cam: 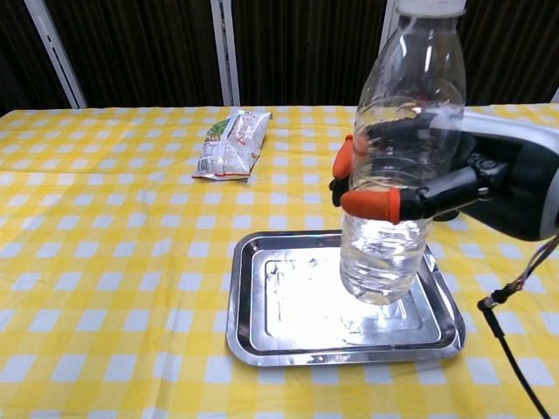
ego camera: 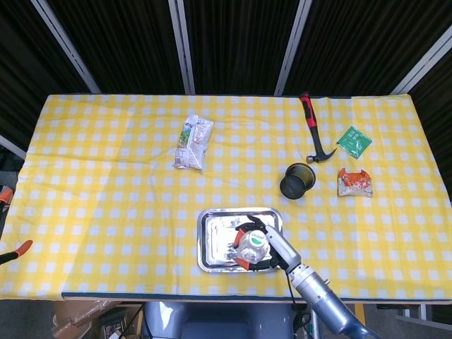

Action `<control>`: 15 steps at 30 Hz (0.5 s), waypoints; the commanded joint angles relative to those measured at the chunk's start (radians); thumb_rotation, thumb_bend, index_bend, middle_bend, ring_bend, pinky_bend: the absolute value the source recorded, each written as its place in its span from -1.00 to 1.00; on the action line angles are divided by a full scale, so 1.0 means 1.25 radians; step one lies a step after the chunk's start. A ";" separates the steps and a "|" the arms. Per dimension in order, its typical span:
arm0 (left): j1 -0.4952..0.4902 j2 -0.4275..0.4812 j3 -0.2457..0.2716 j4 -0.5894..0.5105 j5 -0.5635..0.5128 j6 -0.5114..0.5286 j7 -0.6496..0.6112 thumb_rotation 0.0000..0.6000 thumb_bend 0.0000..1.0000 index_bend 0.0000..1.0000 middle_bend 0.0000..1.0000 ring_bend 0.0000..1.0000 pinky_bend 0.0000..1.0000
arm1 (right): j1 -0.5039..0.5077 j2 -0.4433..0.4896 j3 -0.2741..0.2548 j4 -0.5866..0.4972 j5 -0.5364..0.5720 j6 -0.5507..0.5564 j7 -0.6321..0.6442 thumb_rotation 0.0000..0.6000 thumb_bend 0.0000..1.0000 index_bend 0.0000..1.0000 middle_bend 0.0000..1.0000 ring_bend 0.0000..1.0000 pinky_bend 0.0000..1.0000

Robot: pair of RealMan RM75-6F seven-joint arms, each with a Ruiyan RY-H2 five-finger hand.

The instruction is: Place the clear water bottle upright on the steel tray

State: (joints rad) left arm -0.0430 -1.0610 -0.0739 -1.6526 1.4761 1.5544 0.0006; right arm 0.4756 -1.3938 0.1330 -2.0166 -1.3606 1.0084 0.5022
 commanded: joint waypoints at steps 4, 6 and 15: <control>-0.001 -0.001 -0.001 0.002 -0.003 -0.003 0.000 1.00 -0.62 -0.91 -1.00 -1.00 -1.00 | -0.017 0.026 -0.006 0.017 0.000 0.024 0.014 1.00 0.66 0.62 0.23 -0.49 -1.00; -0.004 -0.003 0.000 0.003 -0.004 -0.007 0.004 1.00 -0.62 -0.91 -1.00 -1.00 -1.00 | -0.029 0.053 -0.008 0.023 -0.007 0.034 0.037 1.00 0.66 0.62 0.23 -0.49 -1.00; -0.004 -0.011 0.000 -0.004 -0.008 -0.007 0.028 1.00 -0.62 -0.91 -1.00 -1.00 -1.00 | -0.126 0.231 -0.055 0.161 -0.064 0.093 0.287 1.00 0.66 0.63 0.23 -0.49 -1.00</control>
State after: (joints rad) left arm -0.0483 -1.0741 -0.0745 -1.6564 1.4663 1.5450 0.0345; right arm 0.3686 -1.1789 0.0957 -1.8948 -1.4044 1.0940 0.7499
